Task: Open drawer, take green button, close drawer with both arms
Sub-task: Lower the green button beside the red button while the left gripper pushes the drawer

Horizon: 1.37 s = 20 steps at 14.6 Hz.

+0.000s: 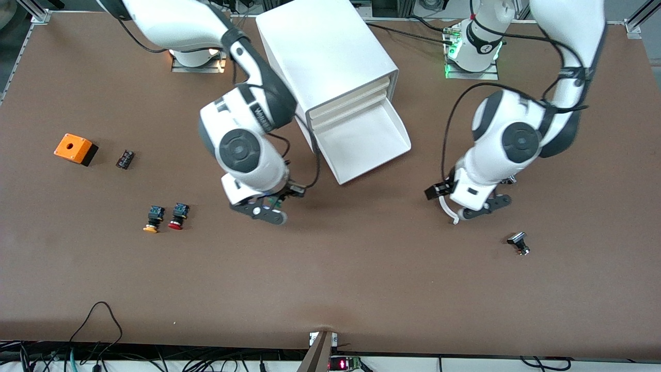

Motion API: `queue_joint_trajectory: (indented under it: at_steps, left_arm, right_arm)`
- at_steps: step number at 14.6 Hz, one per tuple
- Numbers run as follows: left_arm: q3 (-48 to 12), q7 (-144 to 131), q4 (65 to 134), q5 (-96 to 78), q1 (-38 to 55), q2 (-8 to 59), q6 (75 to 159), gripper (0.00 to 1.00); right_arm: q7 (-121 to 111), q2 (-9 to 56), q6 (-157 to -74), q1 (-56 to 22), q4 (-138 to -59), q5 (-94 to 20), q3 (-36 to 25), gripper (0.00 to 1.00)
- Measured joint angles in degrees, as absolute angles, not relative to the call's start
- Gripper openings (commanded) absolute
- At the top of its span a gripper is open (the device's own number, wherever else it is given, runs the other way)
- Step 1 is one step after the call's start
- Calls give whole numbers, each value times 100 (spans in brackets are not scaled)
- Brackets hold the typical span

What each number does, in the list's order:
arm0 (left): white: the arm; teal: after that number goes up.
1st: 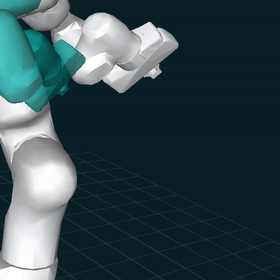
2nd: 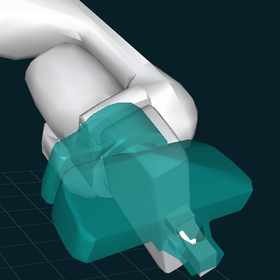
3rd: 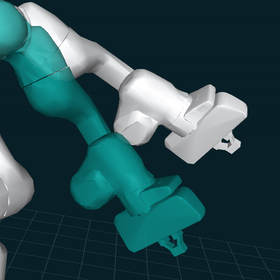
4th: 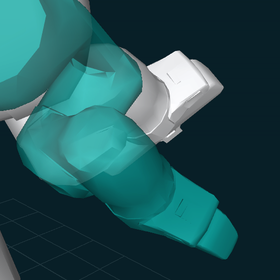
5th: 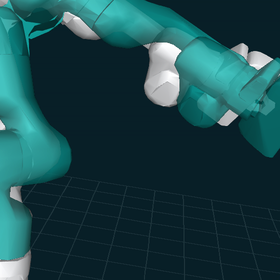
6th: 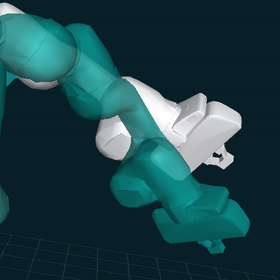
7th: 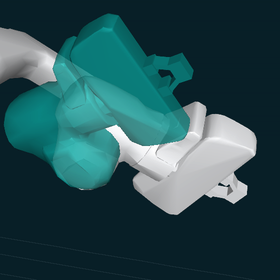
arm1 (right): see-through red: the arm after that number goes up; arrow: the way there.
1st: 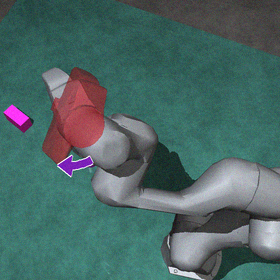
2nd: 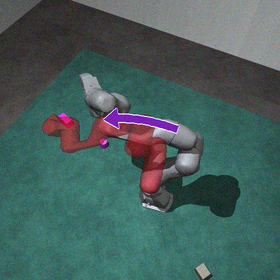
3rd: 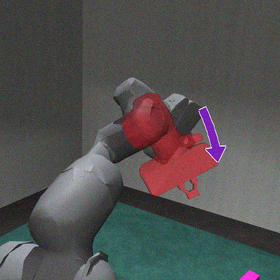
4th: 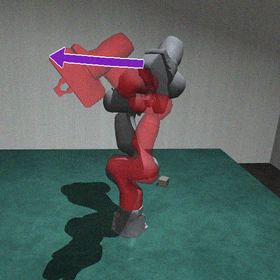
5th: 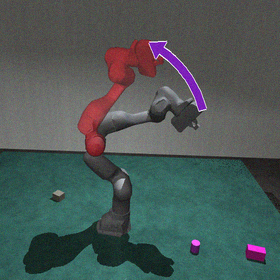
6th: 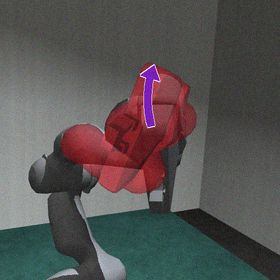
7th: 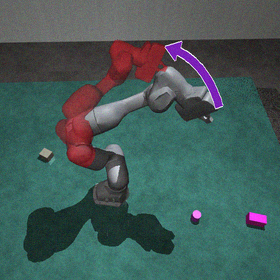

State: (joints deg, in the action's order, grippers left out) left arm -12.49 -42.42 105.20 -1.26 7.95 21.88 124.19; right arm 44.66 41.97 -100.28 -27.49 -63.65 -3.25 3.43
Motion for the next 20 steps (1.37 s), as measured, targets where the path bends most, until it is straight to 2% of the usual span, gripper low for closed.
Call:
queue_joint_trajectory:
  at_steps: [3,7,12,17,18,20]
  left_arm:
    - [-1276,-4696,10615,-126,1142,2553,12910,99]
    - [-1288,-5318,10634,-126,1544,3136,13627,99]
    - [-1298,-5953,10651,-126,1895,3276,13678,98]
    - [-1480,-6357,10792,-126,2021,3258,13568,98]
    - [-1543,-6377,10830,-125,2024,3250,13470,98]
    - [-1679,-6392,10846,-125,2021,3225,13169,98]
  right_arm:
    - [3418,3850,-10402,-2213,-7226,-390,338,0]
    - [2276,3489,-11323,-1681,-8543,-405,325,0]
    - [949,3316,-12598,-1049,-9792,-407,309,0]
    - [108,3321,-13430,-612,-10525,-411,308,0]
    - [58,3322,-13457,-567,-10584,-423,308,9]
    - [8,3324,-13464,-540,-10642,-491,310,62]
